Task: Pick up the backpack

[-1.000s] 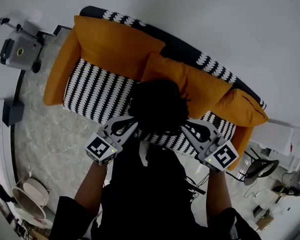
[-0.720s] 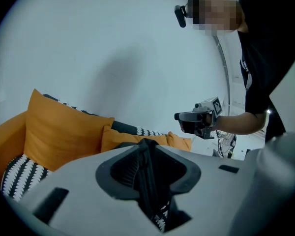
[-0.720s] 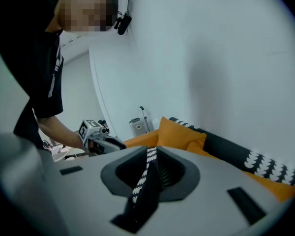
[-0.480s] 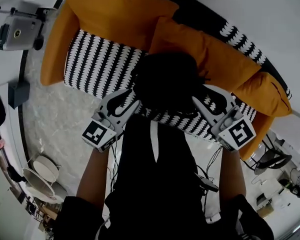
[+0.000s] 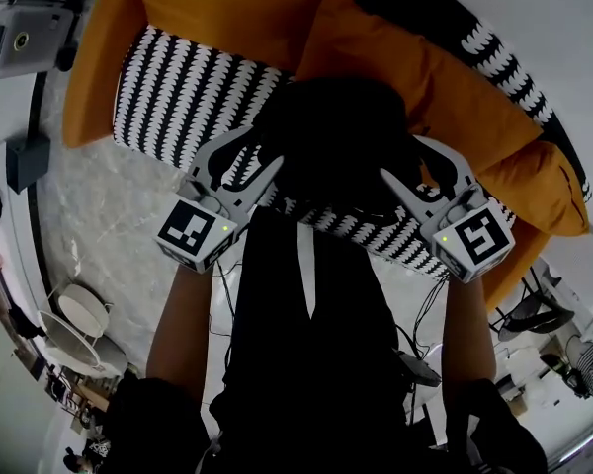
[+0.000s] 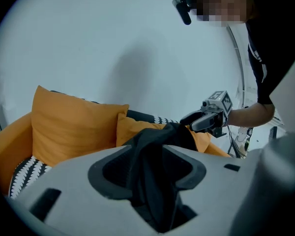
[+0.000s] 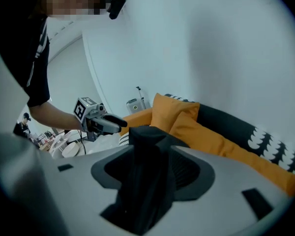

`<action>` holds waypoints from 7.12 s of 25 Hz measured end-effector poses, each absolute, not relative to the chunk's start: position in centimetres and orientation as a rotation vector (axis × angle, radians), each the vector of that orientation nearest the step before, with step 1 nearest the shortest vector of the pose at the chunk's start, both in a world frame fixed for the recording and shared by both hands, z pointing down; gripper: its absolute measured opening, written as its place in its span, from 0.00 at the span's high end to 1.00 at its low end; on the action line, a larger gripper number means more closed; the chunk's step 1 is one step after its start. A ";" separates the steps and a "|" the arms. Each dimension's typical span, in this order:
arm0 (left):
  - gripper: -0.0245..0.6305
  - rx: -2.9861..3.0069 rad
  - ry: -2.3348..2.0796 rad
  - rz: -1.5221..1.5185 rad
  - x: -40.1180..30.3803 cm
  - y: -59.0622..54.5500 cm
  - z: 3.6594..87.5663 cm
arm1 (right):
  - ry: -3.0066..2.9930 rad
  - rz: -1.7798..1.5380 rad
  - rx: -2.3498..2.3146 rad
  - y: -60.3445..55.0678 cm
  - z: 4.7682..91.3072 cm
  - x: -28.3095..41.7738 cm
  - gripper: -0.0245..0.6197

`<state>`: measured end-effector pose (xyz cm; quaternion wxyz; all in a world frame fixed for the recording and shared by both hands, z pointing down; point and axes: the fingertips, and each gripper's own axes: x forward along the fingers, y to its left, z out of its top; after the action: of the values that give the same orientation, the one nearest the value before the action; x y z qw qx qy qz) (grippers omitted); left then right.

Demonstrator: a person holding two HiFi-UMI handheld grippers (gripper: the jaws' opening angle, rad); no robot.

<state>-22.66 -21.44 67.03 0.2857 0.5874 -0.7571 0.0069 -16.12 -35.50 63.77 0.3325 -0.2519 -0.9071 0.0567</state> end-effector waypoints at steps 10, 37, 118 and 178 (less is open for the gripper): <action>0.65 1.672 -1.942 0.144 -22.7 -23.1 70.9 | -2.371 0.121 -0.579 -36.7 66.9 -16.7 0.61; 0.76 1.636 -1.952 0.179 -22.5 -24.8 72.3 | -2.366 -0.095 -0.586 -36.0 67.4 -16.7 0.80; 0.90 1.889 -2.080 0.087 -19.3 -25.7 41.7 | -2.741 0.083 -0.521 -37.2 38.9 -11.0 0.91; 0.90 2.410 -2.286 0.024 -19.2 -31.4 10.6 | -3.294 -0.243 -0.512 -41.3 9.0 -8.7 0.91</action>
<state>-19.20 -31.37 10.58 -0.0899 0.7225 -0.6855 0.0072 -8.70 -41.29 9.03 -0.1003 -0.1524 -0.9806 -0.0722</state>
